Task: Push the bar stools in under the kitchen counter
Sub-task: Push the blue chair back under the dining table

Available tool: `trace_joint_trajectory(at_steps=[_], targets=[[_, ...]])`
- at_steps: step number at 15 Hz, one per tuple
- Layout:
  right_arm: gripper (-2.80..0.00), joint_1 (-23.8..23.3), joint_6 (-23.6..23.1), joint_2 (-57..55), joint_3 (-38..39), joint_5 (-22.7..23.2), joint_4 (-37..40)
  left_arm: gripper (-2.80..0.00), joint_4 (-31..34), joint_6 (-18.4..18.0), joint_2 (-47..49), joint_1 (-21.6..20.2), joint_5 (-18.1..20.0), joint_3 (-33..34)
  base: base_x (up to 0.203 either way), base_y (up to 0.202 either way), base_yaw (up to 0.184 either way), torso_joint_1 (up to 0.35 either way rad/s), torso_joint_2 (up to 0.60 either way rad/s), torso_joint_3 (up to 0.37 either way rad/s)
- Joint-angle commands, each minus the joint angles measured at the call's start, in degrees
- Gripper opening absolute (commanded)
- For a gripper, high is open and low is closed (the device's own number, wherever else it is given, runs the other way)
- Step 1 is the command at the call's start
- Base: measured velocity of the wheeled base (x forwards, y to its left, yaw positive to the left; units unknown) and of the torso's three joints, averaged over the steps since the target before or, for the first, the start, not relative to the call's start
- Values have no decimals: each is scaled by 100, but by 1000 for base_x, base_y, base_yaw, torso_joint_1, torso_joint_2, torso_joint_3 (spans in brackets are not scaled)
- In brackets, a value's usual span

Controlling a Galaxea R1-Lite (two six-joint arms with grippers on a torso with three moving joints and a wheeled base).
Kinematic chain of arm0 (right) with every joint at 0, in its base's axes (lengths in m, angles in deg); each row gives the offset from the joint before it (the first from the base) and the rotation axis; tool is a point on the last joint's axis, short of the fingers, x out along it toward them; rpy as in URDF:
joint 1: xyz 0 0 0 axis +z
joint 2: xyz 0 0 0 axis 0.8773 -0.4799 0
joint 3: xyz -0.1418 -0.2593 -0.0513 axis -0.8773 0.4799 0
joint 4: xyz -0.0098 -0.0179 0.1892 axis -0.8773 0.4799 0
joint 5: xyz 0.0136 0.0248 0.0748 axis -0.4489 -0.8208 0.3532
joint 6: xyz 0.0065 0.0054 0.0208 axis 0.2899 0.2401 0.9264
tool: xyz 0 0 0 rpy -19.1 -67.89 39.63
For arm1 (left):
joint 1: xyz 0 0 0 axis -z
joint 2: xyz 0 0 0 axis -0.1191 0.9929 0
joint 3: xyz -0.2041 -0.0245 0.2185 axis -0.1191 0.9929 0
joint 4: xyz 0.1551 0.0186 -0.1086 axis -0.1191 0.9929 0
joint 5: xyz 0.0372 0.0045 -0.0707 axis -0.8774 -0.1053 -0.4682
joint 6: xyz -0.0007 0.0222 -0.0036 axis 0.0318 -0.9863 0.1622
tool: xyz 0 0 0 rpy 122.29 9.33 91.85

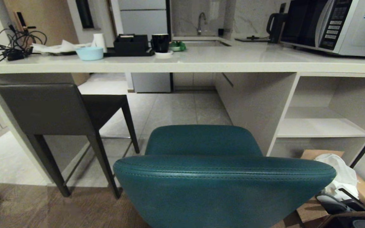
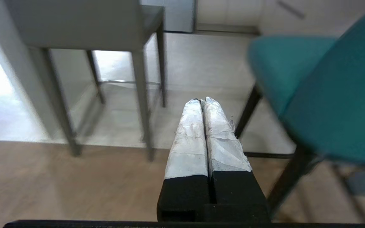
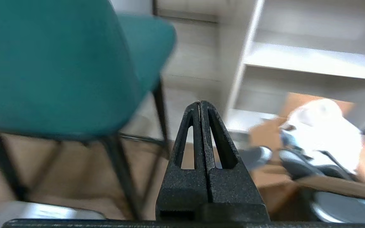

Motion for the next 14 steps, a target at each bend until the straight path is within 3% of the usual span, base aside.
trace_joint_trajectory(at_steps=[1,3,8,9,11,14], targets=[[-280,5,202,-1080,-327,209,-172,-280,-524,85,1425,-30,96,-275,0,0,0,0,0,0],[-280,4,291,-1987,-390,288,-782,-280,-1555,68,2624,-12,149,-87,0,0,0,0,0,0],[-280,6,434,-4813,-349,301,-3481,-280,-5254,1,6008,261,-13,282,0,0,0,0,0,0],[-280,13,447,-5338,-353,278,-4050,-280,-5985,-13,6632,578,-291,313,0,0,0,0,0,0],[-280,93,468,-6121,-357,238,-4884,-280,-7138,-20,7674,1667,-1127,316,0,0,0,0,0,0],[-280,422,483,-6872,-331,116,-5562,-280,-8138,-32,8977,2984,-2283,210,0,0,0,0,0,0]])
